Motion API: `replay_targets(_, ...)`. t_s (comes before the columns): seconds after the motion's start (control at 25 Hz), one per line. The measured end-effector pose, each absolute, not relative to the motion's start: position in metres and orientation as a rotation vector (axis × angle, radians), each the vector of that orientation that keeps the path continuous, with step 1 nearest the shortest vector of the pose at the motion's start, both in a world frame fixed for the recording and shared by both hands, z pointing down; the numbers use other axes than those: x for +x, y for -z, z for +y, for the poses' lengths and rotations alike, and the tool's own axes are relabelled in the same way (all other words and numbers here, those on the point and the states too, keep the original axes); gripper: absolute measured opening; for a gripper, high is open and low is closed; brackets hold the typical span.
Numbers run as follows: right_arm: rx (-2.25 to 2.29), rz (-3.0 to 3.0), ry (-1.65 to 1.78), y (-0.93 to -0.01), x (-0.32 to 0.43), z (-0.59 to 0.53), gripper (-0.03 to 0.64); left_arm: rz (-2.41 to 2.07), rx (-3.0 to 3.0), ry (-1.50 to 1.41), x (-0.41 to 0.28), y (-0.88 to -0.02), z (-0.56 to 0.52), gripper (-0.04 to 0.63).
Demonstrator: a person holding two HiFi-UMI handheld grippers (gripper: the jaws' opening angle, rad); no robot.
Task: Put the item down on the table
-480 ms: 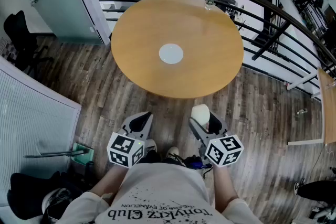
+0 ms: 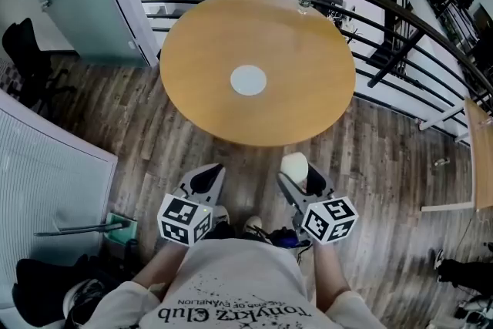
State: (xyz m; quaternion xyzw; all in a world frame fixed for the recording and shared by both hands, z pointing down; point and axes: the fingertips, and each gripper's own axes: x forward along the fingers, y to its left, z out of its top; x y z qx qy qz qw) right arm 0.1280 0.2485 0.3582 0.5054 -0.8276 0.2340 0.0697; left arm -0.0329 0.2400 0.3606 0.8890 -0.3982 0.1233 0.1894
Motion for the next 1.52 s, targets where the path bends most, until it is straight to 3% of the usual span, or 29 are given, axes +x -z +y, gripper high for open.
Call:
replay_targets(0.96, 1.571, -2.425, -0.711, -0.368, 0.06, 0.228, 0.327, -1.08, 2.529, -0.328, -0.108, -0.372, 0.211, 0.025)
replay_targets(1.52, 1.56, -2.403, -0.725, -0.381, 0.064, 0.165, 0.327, -1.087, 2.506, -0.324, -0.106, -0.382, 0.15, 0.025)
